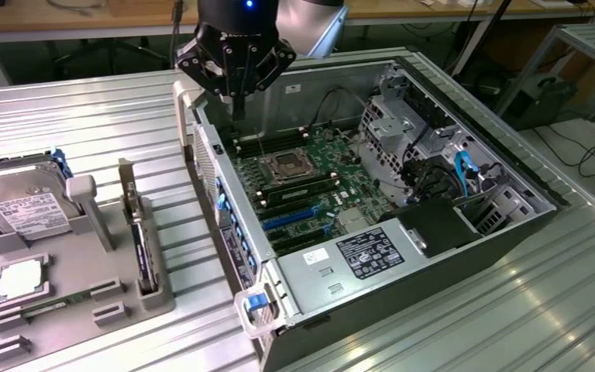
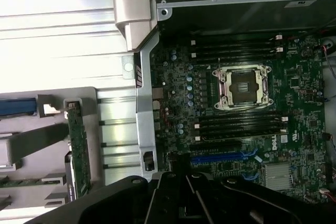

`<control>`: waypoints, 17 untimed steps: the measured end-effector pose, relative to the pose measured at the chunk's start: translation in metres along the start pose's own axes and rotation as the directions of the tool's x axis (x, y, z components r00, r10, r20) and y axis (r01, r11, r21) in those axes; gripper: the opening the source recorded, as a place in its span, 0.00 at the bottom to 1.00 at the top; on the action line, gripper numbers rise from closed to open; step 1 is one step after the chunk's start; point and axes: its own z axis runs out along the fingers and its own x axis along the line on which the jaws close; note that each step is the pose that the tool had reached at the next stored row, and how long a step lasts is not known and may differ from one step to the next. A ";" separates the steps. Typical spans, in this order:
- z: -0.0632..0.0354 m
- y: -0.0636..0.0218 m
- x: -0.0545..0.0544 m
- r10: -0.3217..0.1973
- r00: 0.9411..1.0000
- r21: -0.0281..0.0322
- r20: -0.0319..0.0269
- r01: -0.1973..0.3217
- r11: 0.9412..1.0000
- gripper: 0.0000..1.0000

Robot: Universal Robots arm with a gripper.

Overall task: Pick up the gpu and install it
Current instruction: 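Reach for the gpu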

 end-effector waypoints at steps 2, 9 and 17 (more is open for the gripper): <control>0.0000 -0.0001 0.001 0.000 1.000 0.000 0.000 0.000 1.000 0.11; -0.0001 -0.0004 0.004 0.000 1.000 0.000 0.000 0.000 1.000 0.11; -0.0003 -0.0008 0.009 0.000 1.000 0.000 0.000 0.000 1.000 0.11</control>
